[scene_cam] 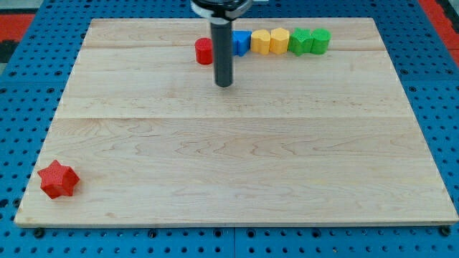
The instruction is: Move the red circle towards center left
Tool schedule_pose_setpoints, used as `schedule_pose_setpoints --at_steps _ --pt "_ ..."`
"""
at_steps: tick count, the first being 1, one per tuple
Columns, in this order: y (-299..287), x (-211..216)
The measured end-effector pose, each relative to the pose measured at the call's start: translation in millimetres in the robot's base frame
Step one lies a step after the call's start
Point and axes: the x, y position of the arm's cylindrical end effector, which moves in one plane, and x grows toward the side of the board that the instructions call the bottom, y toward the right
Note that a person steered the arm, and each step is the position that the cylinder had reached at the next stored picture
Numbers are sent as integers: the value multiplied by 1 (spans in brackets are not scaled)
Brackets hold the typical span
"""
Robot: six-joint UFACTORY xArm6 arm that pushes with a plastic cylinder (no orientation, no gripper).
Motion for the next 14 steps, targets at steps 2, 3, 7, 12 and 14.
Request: schedule_pose_setpoints --at_steps 2,3,7,12,14 --pt "81 -23" --pt "75 -35" --pt "19 -91" --pt "-105 -67" --pt "-123 -67"
